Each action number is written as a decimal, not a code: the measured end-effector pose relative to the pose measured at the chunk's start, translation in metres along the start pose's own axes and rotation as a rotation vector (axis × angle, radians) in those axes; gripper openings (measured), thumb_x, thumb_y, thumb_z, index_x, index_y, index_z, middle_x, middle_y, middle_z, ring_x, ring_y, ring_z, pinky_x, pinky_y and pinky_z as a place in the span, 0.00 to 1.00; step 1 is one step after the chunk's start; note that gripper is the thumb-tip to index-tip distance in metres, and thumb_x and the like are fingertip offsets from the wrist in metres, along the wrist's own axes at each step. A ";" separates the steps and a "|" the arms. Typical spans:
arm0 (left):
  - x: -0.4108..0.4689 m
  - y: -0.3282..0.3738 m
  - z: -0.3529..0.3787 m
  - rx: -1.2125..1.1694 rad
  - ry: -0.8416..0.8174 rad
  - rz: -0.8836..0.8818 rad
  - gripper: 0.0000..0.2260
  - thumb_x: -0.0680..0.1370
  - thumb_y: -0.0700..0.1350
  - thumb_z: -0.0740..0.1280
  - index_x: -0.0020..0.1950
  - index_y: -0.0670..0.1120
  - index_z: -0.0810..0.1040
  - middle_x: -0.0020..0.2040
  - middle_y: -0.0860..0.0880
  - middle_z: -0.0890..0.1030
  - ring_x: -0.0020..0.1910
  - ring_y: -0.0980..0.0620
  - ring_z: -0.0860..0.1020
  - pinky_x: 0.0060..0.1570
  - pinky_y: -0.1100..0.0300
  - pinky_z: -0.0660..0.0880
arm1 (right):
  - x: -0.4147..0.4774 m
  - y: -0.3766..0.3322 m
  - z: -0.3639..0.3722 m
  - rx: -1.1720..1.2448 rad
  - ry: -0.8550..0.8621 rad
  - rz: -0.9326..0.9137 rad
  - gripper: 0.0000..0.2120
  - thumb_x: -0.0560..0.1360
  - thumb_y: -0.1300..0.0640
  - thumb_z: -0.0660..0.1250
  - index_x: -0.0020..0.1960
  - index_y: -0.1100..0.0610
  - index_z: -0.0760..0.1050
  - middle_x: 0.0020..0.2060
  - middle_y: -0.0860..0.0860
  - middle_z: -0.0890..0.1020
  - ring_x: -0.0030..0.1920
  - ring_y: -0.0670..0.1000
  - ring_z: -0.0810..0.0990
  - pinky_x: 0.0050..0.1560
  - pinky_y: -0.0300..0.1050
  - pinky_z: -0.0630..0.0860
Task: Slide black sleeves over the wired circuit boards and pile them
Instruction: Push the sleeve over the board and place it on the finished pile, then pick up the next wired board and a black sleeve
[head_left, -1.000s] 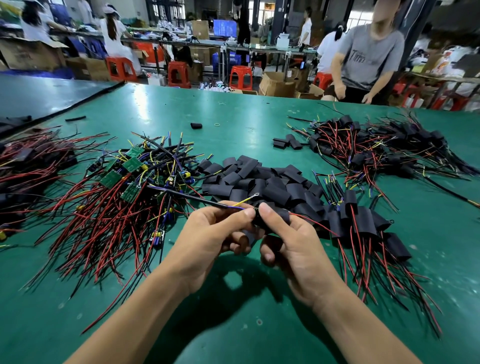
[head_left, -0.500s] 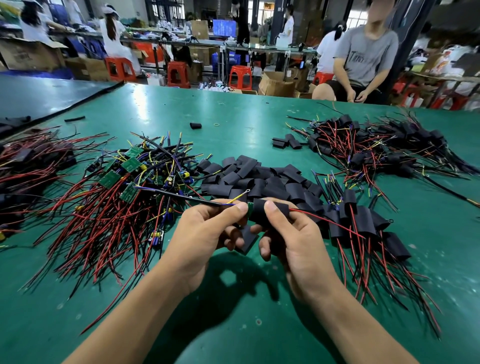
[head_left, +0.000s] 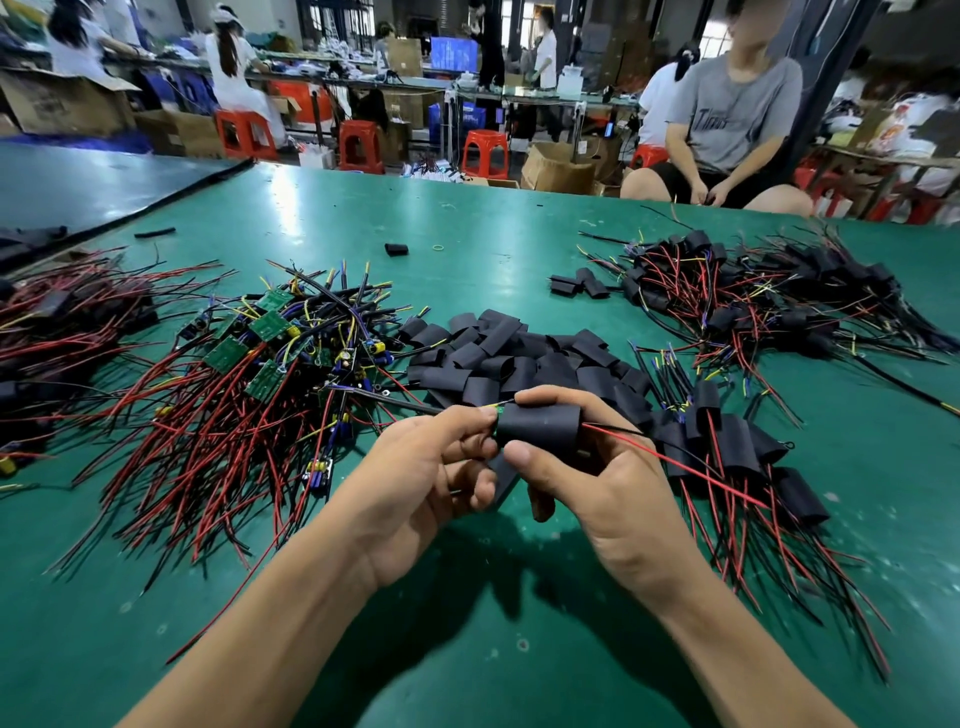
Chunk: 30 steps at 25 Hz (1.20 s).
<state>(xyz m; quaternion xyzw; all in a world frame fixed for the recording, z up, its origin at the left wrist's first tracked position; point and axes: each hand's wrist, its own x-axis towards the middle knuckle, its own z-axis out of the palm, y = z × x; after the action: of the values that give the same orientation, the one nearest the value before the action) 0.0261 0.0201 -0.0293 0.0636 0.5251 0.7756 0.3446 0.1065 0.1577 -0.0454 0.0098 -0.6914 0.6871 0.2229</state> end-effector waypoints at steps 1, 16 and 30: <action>0.000 0.000 0.000 -0.007 -0.010 -0.021 0.06 0.74 0.43 0.70 0.47 0.43 0.75 0.31 0.50 0.76 0.21 0.55 0.71 0.22 0.65 0.69 | 0.000 -0.001 0.000 -0.021 -0.002 -0.005 0.15 0.70 0.62 0.77 0.52 0.49 0.81 0.40 0.51 0.85 0.28 0.49 0.76 0.30 0.41 0.76; 0.000 -0.007 -0.006 0.034 -0.172 0.041 0.06 0.68 0.51 0.74 0.43 0.53 0.86 0.31 0.53 0.78 0.25 0.60 0.71 0.23 0.70 0.63 | -0.003 0.006 0.009 0.257 -0.052 0.064 0.10 0.74 0.59 0.74 0.55 0.54 0.82 0.42 0.57 0.84 0.35 0.51 0.79 0.30 0.39 0.75; 0.006 0.005 -0.013 0.049 -0.026 0.066 0.10 0.66 0.51 0.74 0.42 0.47 0.87 0.38 0.49 0.82 0.25 0.55 0.75 0.24 0.67 0.69 | 0.006 -0.004 0.007 0.482 0.212 0.322 0.12 0.72 0.48 0.68 0.42 0.55 0.84 0.35 0.54 0.83 0.22 0.47 0.70 0.24 0.36 0.69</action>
<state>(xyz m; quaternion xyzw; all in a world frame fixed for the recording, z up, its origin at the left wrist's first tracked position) 0.0130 0.0124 -0.0327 0.0992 0.5369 0.7726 0.3240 0.0997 0.1524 -0.0395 -0.1193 -0.4739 0.8550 0.1734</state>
